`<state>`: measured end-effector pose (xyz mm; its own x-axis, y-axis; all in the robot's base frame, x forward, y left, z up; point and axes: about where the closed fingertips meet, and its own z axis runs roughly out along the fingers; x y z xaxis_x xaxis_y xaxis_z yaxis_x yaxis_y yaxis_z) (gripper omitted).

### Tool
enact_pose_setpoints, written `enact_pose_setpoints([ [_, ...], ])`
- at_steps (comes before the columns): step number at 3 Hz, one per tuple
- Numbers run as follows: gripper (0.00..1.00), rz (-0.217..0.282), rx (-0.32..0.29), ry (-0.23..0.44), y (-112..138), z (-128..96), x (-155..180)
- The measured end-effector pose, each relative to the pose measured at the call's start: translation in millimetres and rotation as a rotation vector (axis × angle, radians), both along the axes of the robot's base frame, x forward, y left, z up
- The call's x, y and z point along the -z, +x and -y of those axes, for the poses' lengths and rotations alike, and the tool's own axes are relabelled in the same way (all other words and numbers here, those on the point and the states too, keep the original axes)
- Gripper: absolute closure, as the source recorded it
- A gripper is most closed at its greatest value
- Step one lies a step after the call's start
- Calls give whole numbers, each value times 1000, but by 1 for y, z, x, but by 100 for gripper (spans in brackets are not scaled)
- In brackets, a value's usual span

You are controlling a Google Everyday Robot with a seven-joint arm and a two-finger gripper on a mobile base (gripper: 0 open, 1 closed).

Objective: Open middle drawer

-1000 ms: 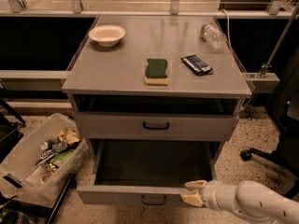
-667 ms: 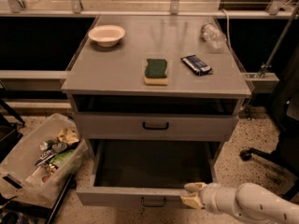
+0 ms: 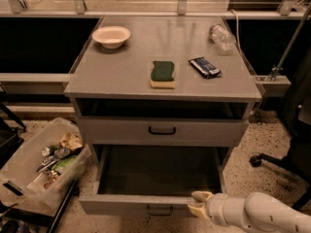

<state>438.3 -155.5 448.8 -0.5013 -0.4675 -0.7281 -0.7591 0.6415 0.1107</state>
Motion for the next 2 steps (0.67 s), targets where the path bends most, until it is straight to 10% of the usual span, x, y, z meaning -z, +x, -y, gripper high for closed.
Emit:
enact_pose_setpoints([
  [2,81,0,0,0,0,0,-4],
])
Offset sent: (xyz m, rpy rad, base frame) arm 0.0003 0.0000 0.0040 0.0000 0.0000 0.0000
